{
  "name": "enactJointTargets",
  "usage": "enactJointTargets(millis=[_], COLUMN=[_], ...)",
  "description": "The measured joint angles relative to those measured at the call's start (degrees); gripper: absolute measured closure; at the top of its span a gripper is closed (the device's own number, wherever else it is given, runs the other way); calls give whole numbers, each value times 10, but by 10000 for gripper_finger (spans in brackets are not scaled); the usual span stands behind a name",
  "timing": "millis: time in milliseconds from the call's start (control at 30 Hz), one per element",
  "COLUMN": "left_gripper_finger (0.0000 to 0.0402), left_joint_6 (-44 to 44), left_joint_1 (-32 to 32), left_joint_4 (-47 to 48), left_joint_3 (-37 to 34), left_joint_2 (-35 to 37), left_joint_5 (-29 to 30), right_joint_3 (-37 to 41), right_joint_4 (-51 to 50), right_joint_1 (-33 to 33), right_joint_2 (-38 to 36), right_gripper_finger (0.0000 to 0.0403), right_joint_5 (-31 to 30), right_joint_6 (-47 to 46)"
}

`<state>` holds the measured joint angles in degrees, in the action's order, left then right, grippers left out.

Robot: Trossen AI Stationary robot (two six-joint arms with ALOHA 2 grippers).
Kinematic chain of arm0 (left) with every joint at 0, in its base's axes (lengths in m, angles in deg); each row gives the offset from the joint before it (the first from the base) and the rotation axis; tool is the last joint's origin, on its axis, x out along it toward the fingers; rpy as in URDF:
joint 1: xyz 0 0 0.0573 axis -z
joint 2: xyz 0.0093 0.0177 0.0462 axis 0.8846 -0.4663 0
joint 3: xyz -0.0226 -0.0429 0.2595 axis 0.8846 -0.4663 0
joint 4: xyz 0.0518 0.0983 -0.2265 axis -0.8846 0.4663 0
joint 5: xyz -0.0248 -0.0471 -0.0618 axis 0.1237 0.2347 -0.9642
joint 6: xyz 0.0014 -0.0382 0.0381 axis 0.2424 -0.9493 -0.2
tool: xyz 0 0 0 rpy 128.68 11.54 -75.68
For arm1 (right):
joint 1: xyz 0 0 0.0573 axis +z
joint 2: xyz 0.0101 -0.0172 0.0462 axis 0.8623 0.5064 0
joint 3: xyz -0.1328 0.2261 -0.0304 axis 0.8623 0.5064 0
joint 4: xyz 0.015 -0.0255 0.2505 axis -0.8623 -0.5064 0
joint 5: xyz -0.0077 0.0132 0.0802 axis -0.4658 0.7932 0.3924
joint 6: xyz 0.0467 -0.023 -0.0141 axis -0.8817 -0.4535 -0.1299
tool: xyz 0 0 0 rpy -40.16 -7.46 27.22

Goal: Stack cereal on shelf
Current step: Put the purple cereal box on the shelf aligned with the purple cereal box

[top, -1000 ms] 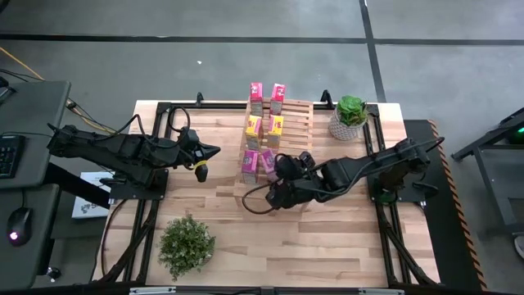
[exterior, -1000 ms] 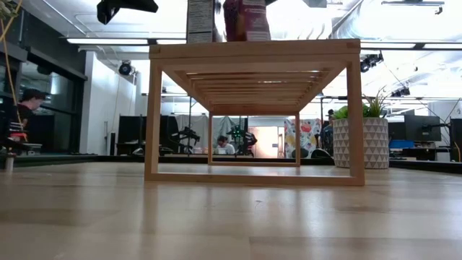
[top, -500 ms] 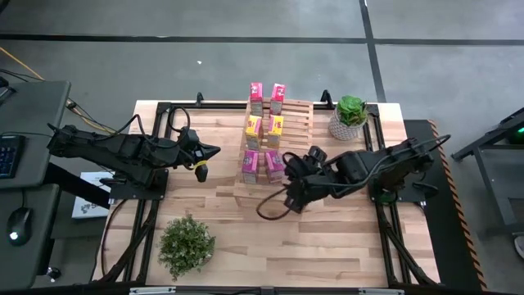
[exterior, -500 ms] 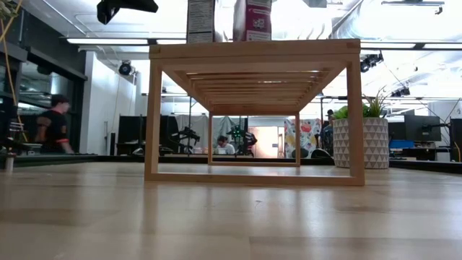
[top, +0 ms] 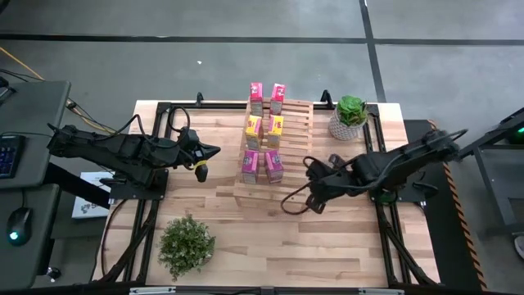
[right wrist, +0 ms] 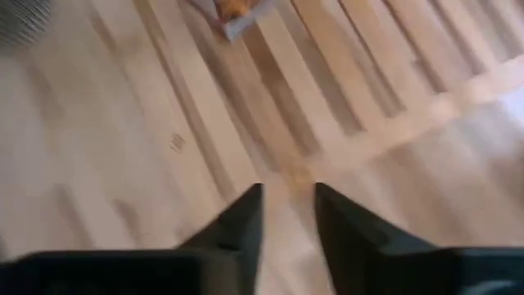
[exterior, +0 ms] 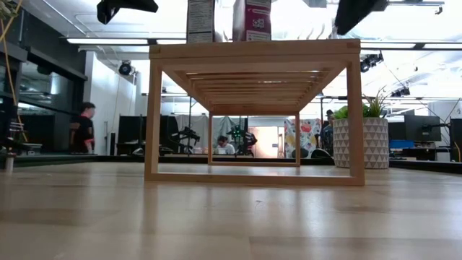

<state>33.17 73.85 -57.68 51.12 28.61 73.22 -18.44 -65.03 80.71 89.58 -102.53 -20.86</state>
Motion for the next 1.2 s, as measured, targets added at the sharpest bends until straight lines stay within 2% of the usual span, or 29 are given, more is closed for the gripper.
enactJointTargets(millis=[100,133,233,333,533,733,1200], left_gripper_finger=[401,401,401,401,401,401,401], left_joint_6=[-1,-1,0,-1,-1,-1,1], left_joint_1=[0,0,0,0,0,0,0], left_joint_4=[0,0,0,0,-2,-2,-2], left_joint_3=[0,0,0,0,0,0,0], left_joint_2=[0,0,0,0,0,0,0], left_joint_5=[0,0,0,0,0,0,0], right_joint_3=[107,138,214,252,253,248,248], right_joint_4=[155,216,406,519,550,554,599], right_joint_1=[3,2,-5,-22,-51,-63,-61], right_joint_2=[-67,-86,-126,-130,-98,-76,-30], right_gripper_finger=[373,387,385,389,399,402,403], right_joint_5=[-2,-6,-49,-78,-99,-51,-28], right_joint_6=[-33,-34,-36,-21,-11,-18,-32])
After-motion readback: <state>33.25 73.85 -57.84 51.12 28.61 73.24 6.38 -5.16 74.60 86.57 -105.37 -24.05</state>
